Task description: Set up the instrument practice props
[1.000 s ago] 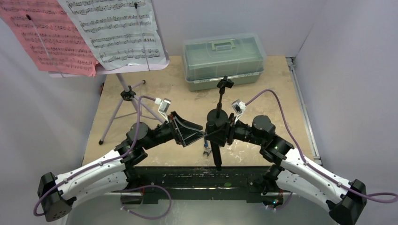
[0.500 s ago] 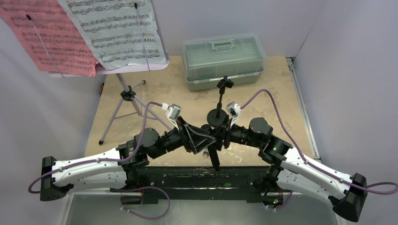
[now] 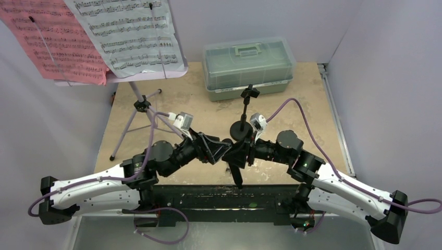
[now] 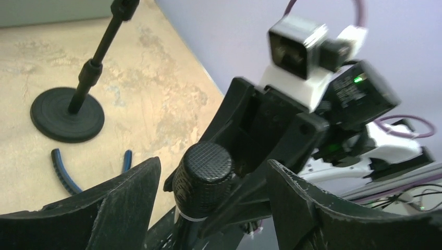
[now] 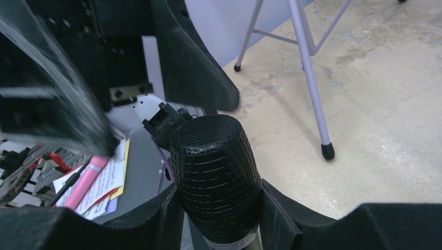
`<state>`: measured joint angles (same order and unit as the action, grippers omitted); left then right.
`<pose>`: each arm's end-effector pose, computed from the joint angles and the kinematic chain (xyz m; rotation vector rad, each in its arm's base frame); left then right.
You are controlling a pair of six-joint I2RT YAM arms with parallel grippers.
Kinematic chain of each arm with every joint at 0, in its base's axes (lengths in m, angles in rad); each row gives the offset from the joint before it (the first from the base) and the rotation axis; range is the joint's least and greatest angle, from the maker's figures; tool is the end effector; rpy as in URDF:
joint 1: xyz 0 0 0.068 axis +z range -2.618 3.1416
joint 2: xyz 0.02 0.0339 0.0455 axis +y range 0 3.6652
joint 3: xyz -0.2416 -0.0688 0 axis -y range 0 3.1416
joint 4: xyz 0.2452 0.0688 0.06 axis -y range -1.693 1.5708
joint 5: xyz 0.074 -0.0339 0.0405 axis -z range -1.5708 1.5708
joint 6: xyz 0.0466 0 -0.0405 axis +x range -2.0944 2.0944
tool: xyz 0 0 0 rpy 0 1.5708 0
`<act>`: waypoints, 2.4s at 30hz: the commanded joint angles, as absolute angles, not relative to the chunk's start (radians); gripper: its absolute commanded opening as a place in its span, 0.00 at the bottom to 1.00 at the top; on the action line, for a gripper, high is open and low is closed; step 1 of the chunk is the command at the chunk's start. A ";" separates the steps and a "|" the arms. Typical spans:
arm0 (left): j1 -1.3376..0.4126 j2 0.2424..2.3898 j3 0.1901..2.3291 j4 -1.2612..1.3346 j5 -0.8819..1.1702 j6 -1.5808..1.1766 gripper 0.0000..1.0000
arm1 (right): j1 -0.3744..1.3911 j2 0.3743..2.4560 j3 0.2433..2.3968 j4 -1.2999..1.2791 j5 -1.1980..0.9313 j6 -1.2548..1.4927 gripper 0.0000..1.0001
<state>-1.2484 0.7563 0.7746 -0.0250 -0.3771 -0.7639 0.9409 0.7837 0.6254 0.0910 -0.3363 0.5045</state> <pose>0.0814 -0.1896 0.3430 0.0949 1.7258 -1.2516 0.1161 0.1854 0.2967 -0.6692 1.6971 1.3435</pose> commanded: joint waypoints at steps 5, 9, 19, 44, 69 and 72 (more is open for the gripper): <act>-1.249 0.847 0.794 -0.022 -0.347 -0.749 0.58 | 0.964 0.793 0.705 0.140 -0.349 0.476 0.00; -1.249 0.853 0.781 0.002 -0.348 -0.751 0.57 | 0.973 0.802 0.710 0.144 -0.342 0.474 0.00; -1.249 0.840 0.789 0.027 -0.373 -0.711 0.01 | 1.003 0.821 0.740 0.095 -0.279 0.438 0.08; -1.249 0.773 1.120 -0.172 -0.487 -0.474 0.00 | 1.006 0.875 0.705 0.139 -0.249 0.404 0.58; -1.249 0.838 1.085 -0.156 -0.523 -0.520 0.70 | 1.012 0.842 0.708 0.157 -0.280 0.402 0.00; -1.249 0.857 1.101 -0.147 -0.538 -0.502 0.70 | 1.015 0.842 0.710 0.155 -0.285 0.400 0.00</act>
<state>-1.2449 0.8379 1.0534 -0.1886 -0.5064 -0.5465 1.0122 0.8612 0.6849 0.1059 -0.2790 0.4000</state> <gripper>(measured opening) 0.702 0.387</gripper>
